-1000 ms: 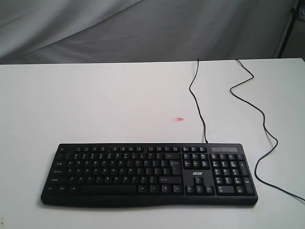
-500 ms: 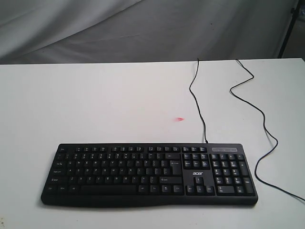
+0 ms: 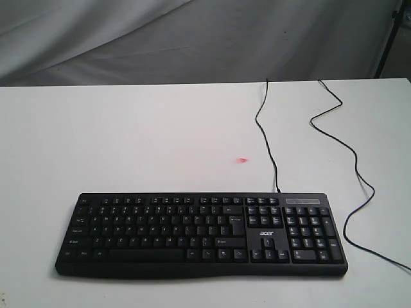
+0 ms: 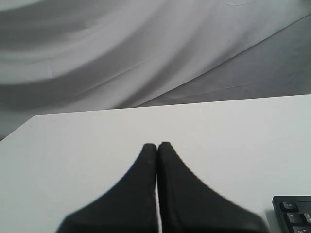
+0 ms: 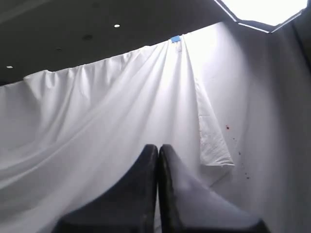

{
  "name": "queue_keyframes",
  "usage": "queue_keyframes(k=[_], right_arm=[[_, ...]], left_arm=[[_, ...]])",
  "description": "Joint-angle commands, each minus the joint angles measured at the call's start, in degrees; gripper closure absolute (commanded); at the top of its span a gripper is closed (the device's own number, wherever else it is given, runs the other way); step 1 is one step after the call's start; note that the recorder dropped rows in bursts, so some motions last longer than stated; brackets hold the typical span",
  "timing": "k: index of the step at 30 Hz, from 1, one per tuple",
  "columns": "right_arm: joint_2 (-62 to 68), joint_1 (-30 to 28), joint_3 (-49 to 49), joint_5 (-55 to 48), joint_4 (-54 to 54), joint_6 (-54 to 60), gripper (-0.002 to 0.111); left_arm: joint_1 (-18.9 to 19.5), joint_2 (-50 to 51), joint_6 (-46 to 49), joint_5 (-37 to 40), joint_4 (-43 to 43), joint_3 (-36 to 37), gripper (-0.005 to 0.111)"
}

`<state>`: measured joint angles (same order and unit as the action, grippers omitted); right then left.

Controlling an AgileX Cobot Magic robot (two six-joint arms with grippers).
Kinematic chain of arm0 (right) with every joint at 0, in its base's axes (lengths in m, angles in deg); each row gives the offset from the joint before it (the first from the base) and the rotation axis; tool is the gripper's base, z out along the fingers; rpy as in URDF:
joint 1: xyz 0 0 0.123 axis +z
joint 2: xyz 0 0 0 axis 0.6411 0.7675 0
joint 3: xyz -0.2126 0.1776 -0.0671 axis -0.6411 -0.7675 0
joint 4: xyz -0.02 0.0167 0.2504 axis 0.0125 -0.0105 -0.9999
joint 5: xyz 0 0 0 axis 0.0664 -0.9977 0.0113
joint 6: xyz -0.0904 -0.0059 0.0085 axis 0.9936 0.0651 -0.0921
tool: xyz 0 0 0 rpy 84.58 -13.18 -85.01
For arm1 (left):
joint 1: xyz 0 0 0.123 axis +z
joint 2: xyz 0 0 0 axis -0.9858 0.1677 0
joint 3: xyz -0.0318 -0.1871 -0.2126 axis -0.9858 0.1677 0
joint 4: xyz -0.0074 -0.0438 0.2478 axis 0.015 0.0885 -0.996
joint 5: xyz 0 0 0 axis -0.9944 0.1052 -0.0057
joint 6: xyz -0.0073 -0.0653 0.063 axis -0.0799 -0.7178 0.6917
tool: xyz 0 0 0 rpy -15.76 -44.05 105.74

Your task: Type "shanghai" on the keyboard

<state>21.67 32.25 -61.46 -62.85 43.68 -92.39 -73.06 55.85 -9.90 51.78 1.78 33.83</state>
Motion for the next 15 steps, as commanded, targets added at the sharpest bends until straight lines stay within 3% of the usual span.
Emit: queue_keyframes(k=[1, 5, 8, 15], right_arm=[[4.1, -0.4, 3.1, 1.5, 14.9, -13.2, 0.108], [11.6, -0.4, 5.3, 14.0, 34.0, -24.2, 0.108], [17.7, -0.4, 8.7, 22.1, 39.2, -26.1, 0.108], [32.4, -0.4, 20.4, 22.8, 51.4, -37.1, 0.108]], left_arm=[[-0.2, 0.2, -0.2, -0.2, 0.0, 0.3, 0.106], [-0.2, 0.2, -0.2, -0.2, 0.0, 0.3, 0.106], [-0.2, 0.2, -0.2, -0.2, 0.0, 0.3, 0.106], [-0.2, 0.2, -0.2, -0.2, 0.0, 0.3, 0.106]])
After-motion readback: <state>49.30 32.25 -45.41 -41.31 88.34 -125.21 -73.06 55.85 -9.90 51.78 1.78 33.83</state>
